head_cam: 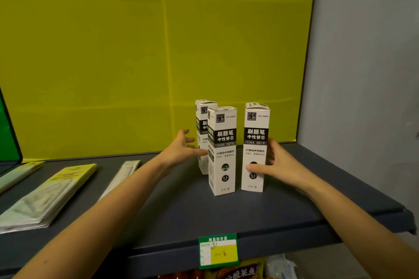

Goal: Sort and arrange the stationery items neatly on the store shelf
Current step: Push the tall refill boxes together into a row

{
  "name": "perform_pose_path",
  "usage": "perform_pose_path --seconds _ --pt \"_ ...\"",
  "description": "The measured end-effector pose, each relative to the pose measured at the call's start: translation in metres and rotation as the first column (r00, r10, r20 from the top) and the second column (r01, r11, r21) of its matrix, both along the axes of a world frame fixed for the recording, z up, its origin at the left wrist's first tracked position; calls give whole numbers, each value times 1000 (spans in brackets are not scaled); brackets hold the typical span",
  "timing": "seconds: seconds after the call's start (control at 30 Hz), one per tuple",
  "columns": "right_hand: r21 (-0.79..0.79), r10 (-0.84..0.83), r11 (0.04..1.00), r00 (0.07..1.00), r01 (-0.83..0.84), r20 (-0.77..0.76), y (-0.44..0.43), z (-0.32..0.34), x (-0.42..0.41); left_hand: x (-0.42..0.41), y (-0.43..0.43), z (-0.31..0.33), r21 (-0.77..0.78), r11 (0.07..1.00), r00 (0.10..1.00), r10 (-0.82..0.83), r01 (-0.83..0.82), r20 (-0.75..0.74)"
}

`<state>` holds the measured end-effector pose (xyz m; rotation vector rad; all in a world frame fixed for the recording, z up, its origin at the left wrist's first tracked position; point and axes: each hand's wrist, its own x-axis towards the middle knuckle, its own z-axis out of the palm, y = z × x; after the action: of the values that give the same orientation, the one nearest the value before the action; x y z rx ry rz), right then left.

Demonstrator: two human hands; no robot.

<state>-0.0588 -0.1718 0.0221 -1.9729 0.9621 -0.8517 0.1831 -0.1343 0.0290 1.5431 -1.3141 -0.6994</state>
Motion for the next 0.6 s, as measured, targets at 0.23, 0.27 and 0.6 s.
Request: perform_pose_path --seconds 0.23,0.27,0.6 --pt "19 131 991 991 -131 8 -15 -2 -1 0 -15 0 -86 996 999 -37 34 -40" --pt "25 145 989 989 -145 12 -16 -1 -2 4 -12 -1 -93 995 999 -23 19 -45" --pt "57 271 961 962 -272 20 -25 1 -5 29 58 14 -55 990 991 -128 127 -25"
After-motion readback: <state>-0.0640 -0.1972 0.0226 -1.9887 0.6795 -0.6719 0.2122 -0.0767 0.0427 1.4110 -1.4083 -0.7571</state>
